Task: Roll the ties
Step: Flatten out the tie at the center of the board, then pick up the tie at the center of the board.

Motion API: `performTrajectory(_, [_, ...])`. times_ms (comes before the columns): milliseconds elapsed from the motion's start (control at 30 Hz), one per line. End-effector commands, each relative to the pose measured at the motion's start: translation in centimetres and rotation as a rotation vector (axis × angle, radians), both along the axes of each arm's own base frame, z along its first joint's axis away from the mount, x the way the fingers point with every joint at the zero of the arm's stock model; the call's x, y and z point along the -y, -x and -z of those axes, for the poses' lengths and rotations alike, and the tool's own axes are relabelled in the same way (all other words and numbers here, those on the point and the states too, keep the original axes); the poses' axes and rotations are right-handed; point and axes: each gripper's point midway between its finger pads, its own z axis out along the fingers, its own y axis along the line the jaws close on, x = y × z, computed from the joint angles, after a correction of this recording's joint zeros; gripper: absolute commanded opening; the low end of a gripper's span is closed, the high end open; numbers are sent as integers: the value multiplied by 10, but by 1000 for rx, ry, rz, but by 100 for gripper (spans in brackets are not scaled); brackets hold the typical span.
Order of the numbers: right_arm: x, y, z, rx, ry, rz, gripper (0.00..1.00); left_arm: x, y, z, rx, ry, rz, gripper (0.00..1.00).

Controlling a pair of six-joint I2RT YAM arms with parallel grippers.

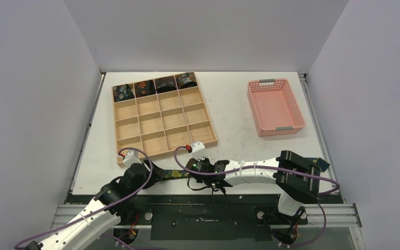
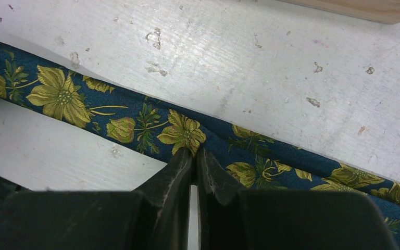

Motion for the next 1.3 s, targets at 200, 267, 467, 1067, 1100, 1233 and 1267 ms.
performTrajectory(200, [19, -14, -45, 95, -82, 87, 68, 12, -5, -30, 56, 74, 25, 53])
performTrajectory(267, [30, -15, -54, 106, -96, 107, 70, 14, -7, -39, 71, 81, 32, 49])
performTrajectory(467, [61, -20, -55, 77, -229, 161, 54, 33, -18, -51, 88, 101, 79, 13])
performTrajectory(1067, [90, -21, -58, 115, -297, 233, 42, 9, -7, 30, -88, 47, -92, 0])
performTrajectory(1100, [94, -22, -60, 126, -302, 252, 42, 5, -6, 34, -92, 46, -115, 0])
performTrajectory(1233, [103, -25, -62, 157, -327, 298, 48, -7, -7, 41, -87, 33, -178, 0])
performTrajectory(1267, [107, -25, -61, 157, -329, 313, 49, -8, -8, 42, -84, 33, -182, 0])
